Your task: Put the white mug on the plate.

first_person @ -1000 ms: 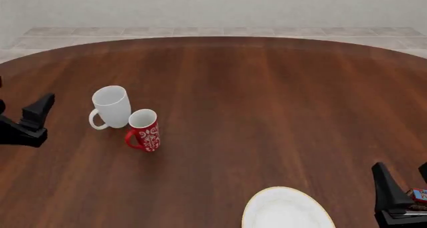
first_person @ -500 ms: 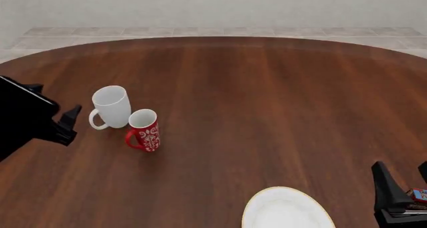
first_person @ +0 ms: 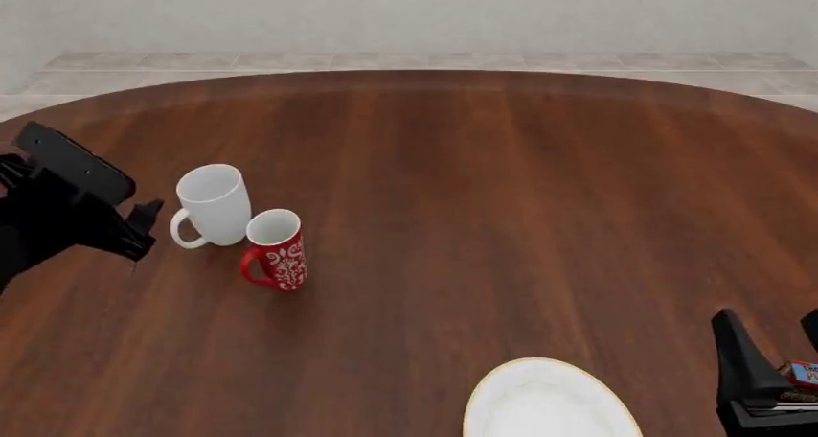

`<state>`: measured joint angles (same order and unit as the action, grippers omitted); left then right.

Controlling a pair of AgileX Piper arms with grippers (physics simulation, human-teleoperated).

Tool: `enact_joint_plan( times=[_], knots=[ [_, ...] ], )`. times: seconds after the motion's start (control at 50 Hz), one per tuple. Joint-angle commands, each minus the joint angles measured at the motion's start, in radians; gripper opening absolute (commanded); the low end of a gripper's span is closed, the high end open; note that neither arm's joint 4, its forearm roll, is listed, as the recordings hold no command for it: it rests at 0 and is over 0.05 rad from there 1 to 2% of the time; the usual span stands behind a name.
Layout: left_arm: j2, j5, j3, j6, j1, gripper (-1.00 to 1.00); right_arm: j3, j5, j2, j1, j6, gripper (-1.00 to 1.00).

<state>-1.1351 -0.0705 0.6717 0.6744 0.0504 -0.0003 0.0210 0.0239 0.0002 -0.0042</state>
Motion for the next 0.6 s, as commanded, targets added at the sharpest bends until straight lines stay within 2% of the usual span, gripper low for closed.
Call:
enact_joint_plan(
  times=[0.02, 0.12, 0.26, 0.48, 0.6],
  knots=[
    [-0.102, -0.007, 0.056, 0.006, 0.013, 1.00, 0.000, 0.001, 0.001, 0.000, 0.000, 1.00],
    [-0.135, -0.003, 0.074, 0.007, 0.016, 1.00, 0.000, 0.001, 0.000, 0.000, 0.000, 1.00],
    [-0.200, 0.025, 0.102, -0.029, 0.008, 1.00, 0.000, 0.000, 0.000, 0.000, 0.000, 1.00],
    [-0.278, 0.054, 0.129, -0.034, 0.008, 1.00, 0.000, 0.001, 0.000, 0.000, 0.000, 1.00],
    [-0.315, 0.087, 0.120, -0.039, 0.007, 1.00, 0.000, 0.001, 0.001, 0.000, 0.000, 1.00]
  ],
)
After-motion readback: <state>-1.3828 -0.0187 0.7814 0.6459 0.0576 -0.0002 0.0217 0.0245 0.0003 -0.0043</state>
